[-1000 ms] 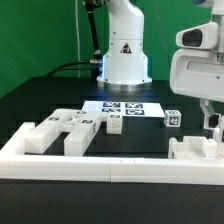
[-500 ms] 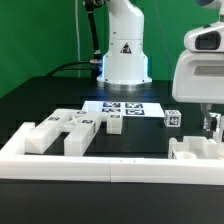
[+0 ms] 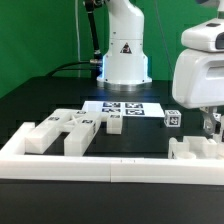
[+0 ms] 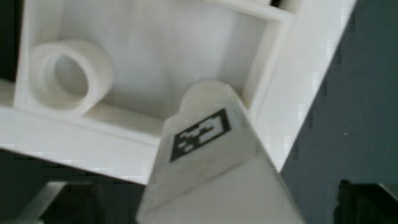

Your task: Assemble chair

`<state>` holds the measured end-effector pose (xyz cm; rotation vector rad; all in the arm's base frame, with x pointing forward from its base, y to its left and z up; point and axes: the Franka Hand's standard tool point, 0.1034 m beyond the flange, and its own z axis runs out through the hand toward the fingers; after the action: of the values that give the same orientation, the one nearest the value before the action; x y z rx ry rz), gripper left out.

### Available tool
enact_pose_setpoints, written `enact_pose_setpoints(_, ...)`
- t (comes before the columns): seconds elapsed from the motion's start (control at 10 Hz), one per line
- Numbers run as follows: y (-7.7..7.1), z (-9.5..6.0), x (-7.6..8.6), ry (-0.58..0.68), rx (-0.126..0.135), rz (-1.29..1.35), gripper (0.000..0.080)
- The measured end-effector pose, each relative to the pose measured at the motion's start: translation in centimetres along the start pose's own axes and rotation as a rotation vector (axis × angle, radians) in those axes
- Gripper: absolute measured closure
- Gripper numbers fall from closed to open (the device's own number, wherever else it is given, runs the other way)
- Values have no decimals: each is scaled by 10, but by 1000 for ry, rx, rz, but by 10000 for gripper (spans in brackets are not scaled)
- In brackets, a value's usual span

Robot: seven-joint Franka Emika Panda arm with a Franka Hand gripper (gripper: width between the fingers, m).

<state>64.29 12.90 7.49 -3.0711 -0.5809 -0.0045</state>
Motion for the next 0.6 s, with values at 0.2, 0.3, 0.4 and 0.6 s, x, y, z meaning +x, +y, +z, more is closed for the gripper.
enact_pose_setpoints(0.2, 1, 0, 0, -2, -7, -150, 151)
enact_pose_setpoints(0.3, 1, -1, 0, -1, -8, -188, 151)
enact_pose_setpoints(0.4, 3, -1, 0, -2, -10, -261, 151)
enact_pose_setpoints(0.6, 4, 0, -1, -3, -9, -267, 273)
